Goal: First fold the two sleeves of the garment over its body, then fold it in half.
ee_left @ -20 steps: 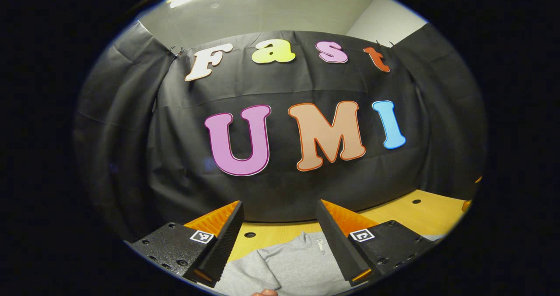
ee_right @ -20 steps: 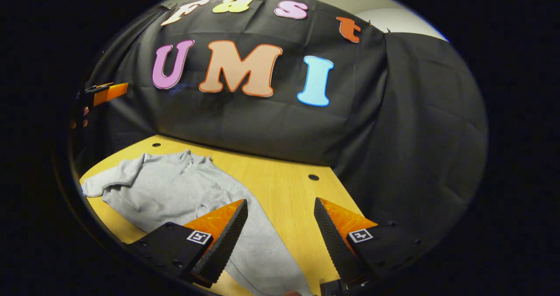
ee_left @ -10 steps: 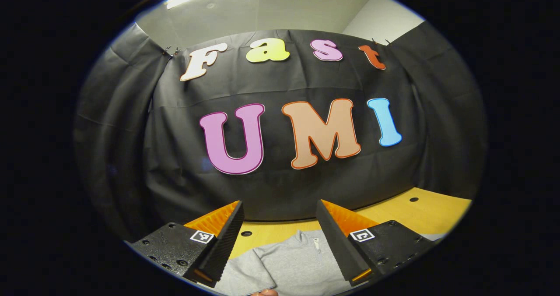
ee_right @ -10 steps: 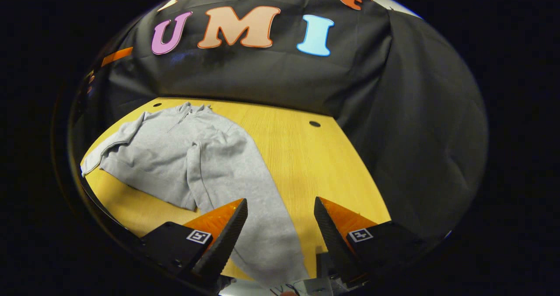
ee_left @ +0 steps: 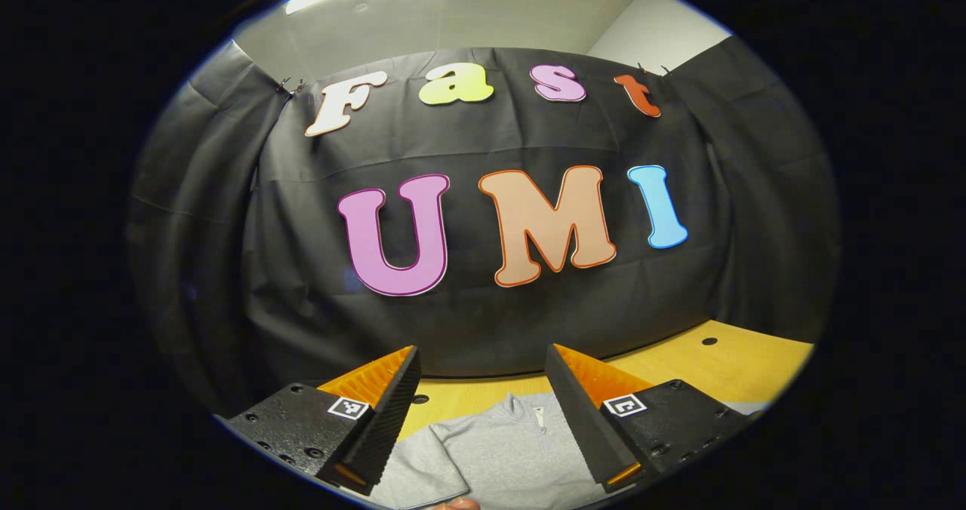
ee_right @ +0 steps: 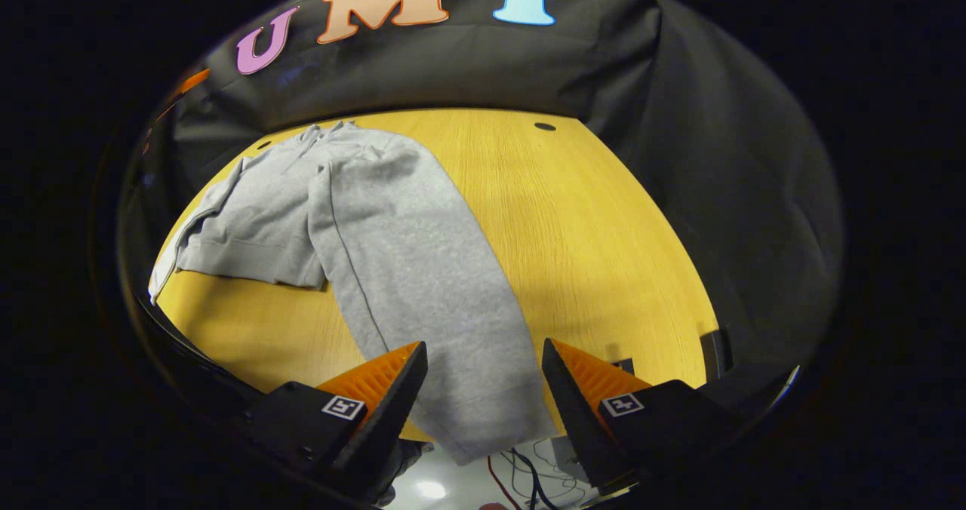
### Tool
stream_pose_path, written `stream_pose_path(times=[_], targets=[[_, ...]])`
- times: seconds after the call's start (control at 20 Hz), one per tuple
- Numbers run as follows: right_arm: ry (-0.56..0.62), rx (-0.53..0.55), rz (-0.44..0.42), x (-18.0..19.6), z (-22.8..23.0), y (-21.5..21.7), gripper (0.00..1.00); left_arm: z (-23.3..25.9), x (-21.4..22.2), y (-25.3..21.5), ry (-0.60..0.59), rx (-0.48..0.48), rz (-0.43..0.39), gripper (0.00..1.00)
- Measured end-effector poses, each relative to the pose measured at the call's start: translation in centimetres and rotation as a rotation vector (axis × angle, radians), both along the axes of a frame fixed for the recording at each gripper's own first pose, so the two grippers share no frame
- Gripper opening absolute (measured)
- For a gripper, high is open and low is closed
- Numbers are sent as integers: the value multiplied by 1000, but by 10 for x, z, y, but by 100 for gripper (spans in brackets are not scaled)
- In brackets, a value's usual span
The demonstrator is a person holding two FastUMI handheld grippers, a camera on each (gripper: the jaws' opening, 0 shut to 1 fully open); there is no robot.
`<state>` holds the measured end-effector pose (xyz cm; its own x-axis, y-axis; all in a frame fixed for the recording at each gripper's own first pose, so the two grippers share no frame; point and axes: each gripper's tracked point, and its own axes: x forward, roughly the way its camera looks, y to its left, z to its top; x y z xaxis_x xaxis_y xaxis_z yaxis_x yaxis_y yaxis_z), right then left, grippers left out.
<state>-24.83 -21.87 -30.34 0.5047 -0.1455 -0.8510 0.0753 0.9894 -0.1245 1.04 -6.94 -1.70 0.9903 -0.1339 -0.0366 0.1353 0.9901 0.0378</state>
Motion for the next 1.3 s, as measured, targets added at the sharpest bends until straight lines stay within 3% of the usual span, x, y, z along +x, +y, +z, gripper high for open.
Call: stream_pose_path(times=[0.25,0.55,0.6,0.65,0.8,0.85,0.9,1.3], targets=[[72,-20,-49,-22,-20,-15,98,-4,-1,-2,9,6,0,96],[118,59,-118,-28,-29,-11,96,-7,-1,-6,13,19,-11,96],[122,68,-136,-28,-29,-11,89,-8,-2,-6,16,18,-11,93],[127,75,-139,-26,-30,-11,88,-9,-1,-5,18,17,-9,96],[138,103,-199,-20,-25,-2,18,-10,-1,-4,23,17,-9,96],[129,137,-221,-18,-25,3,22,-9,-1,-2,22,18,-6,96],[102,158,-231,-12,-22,6,16,-9,-1,-1,19,18,-3,96],[-44,206,-262,52,22,13,15,-7,2,14,12,13,22,96]])
